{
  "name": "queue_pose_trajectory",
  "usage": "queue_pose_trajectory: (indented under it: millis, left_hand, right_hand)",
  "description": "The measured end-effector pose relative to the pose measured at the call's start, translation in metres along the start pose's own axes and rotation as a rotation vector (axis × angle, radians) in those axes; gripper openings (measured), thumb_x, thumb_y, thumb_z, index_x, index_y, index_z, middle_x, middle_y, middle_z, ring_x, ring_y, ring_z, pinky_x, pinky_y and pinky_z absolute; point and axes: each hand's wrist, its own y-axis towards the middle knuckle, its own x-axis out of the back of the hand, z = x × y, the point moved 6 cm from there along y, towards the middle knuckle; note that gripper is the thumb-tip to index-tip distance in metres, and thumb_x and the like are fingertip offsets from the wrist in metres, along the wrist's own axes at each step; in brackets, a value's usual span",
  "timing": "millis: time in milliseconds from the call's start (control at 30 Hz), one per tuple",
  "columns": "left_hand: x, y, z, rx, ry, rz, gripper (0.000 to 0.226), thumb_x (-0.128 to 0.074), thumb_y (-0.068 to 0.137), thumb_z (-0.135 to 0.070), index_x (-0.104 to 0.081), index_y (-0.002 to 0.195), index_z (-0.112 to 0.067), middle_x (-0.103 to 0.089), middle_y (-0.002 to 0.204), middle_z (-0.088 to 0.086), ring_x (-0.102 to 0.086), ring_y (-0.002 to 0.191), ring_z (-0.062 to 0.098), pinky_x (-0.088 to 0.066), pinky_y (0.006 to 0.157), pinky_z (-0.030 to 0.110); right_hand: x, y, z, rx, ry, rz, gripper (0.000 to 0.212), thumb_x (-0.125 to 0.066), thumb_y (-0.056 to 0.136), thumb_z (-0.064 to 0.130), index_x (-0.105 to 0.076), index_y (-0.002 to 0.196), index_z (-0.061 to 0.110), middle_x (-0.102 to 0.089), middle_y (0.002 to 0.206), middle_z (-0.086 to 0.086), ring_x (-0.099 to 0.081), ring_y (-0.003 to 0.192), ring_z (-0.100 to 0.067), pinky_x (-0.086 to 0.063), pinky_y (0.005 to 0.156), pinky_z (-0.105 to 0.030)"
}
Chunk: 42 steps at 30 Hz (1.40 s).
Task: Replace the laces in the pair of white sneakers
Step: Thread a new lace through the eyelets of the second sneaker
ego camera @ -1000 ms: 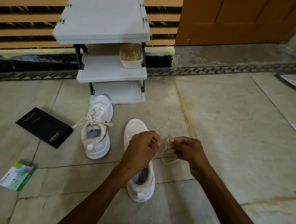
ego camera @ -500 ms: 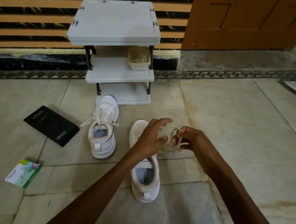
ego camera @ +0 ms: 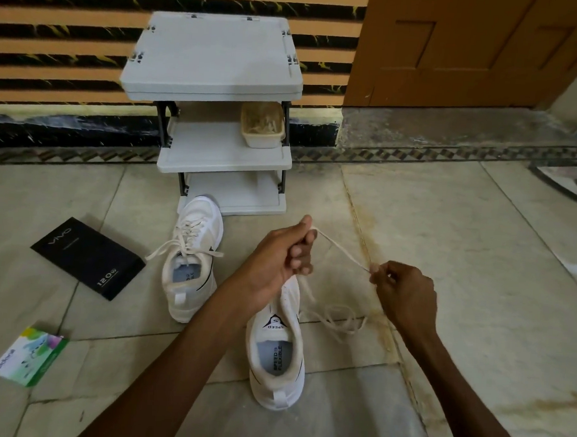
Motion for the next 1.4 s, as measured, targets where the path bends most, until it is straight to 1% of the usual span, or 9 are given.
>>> queue_pose_trajectory:
  millis: [200,333,433,667,867,967,1100,1267,1400]
  left_hand:
    - [0.001,-0.006,-0.009,0.025,0.481,-0.061,0.035,-0.050,0.099,-0.040,-0.062,0.074,-0.019,-0.033,0.056,-0.009,-0.026,0.048,0.006,-0.024,0.044,0.016]
    - [-0.014,-0.010,0.004,0.023,0.656,-0.025,0.036,-0.050,0.100,-0.035,-0.069,0.078,-0.014,-0.057,0.058,-0.017,-0.042,0.047,-0.003,-0.032,0.046,0.007]
    - [-0.008,-0.013,0.002,-0.003,0.743,-0.117,0.033,-0.049,0.101,-0.030,-0.071,0.079,-0.017,-0.058,0.056,-0.021,-0.048,0.050,-0.007,-0.035,0.053,0.007]
    - [0.027,-0.022,-0.006,-0.023,1.018,-0.326,0.028,-0.050,0.093,-0.002,-0.072,0.086,-0.018,-0.069,0.070,-0.010,-0.060,0.065,0.006,-0.045,0.063,0.014]
    - [0.052,-0.041,-0.013,-0.068,1.153,-0.603,0.020,-0.070,0.087,-0.031,-0.070,0.070,-0.021,-0.073,0.073,-0.001,-0.067,0.081,0.016,-0.051,0.077,0.029]
    - [0.053,-0.041,-0.013,-0.118,1.122,-0.512,0.021,-0.056,0.090,-0.001,-0.073,0.081,-0.010,-0.073,0.076,0.001,-0.069,0.076,0.020,-0.055,0.077,0.036]
    - [0.046,-0.043,-0.004,-0.099,0.953,-0.377,0.032,-0.045,0.089,0.013,-0.065,0.087,-0.013,-0.071,0.077,0.014,-0.067,0.067,0.020,-0.058,0.075,0.046]
    - [0.049,-0.050,-0.007,-0.146,1.058,-0.438,0.013,-0.067,0.090,-0.016,-0.063,0.078,-0.020,-0.072,0.070,0.000,-0.070,0.063,0.013,-0.060,0.069,0.038]
    - [0.054,-0.060,-0.017,-0.162,1.096,-0.522,0.014,-0.070,0.087,-0.021,-0.066,0.074,-0.023,-0.070,0.070,-0.005,-0.065,0.066,0.009,-0.053,0.070,0.027]
  right_hand:
    - [-0.014,-0.008,0.023,0.367,-0.113,0.146,0.030,-0.070,0.088,0.027,-0.068,0.117,0.021,-0.065,0.118,0.007,-0.057,0.111,-0.013,-0.045,0.092,-0.026]
    - [-0.015,-0.019,0.073,0.639,0.129,0.193,0.008,-0.066,0.091,0.018,-0.074,0.094,0.016,-0.072,0.095,0.010,-0.057,0.087,0.009,-0.037,0.080,-0.004]
    - [-0.019,-0.011,0.060,0.456,0.004,0.157,0.020,-0.059,0.094,0.017,-0.071,0.078,0.017,-0.068,0.071,-0.002,-0.059,0.066,-0.017,-0.048,0.065,-0.032]
    - [-0.023,-0.007,0.016,0.195,-0.237,0.177,0.020,-0.056,0.095,0.023,-0.072,0.083,0.023,-0.067,0.074,-0.004,-0.061,0.076,-0.025,-0.049,0.067,-0.031]
    - [-0.025,-0.006,0.012,0.113,-0.381,0.054,0.026,-0.052,0.096,0.029,-0.073,0.088,0.017,-0.070,0.080,-0.008,-0.064,0.080,-0.028,-0.051,0.074,-0.033]
    - [-0.038,-0.008,0.013,0.108,-0.481,0.195,0.022,-0.053,0.093,0.024,-0.072,0.104,0.020,-0.071,0.098,-0.006,-0.061,0.096,-0.027,-0.049,0.082,-0.032]
    - [-0.055,-0.016,0.048,0.333,-0.131,0.358,0.051,-0.055,0.084,-0.002,-0.061,0.130,0.018,-0.061,0.131,0.000,-0.056,0.119,-0.023,-0.047,0.099,-0.033]
    - [-0.063,-0.029,0.102,0.449,0.248,0.496,0.016,-0.065,0.092,0.019,-0.074,0.105,0.023,-0.073,0.098,0.014,-0.065,0.082,0.001,-0.044,0.067,-0.007]
    - [-0.066,-0.036,0.121,0.483,0.243,0.490,0.013,-0.070,0.089,0.026,-0.078,0.093,0.017,-0.075,0.081,0.001,-0.067,0.072,-0.015,-0.054,0.071,-0.036]
